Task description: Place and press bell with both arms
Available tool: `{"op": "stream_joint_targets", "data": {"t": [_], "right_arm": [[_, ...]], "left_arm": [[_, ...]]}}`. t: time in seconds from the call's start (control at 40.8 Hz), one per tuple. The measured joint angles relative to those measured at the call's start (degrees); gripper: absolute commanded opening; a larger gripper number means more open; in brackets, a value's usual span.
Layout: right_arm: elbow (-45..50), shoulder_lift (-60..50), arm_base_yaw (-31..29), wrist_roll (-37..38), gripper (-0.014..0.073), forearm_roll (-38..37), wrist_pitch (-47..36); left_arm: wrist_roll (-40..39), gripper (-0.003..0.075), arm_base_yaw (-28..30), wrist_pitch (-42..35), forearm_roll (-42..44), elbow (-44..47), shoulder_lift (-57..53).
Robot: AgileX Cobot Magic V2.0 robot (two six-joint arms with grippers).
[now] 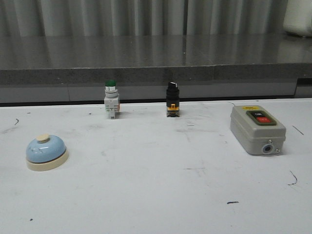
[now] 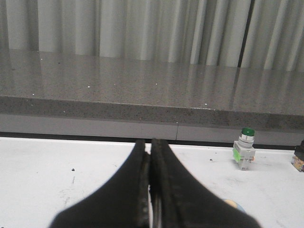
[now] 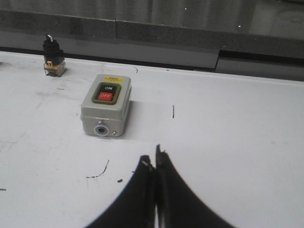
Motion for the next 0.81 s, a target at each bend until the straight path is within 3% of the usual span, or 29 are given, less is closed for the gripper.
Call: {"op": "stream_joint_targets", "data": {"t": [0.613, 0.81], "right_arm": [[0.0, 0.0, 0.0, 0.0, -0.0067, 0.0, 0.0], [0.0, 0.0, 0.0, 0.0, -0.0067, 0.0, 0.0]], "left_arm": [[0.0, -0.002, 0.0, -0.6, 0.0, 0.0, 0.0], [0.0, -0.0019, 0.0, -7.5, 0.0, 0.0, 0.0]]}}
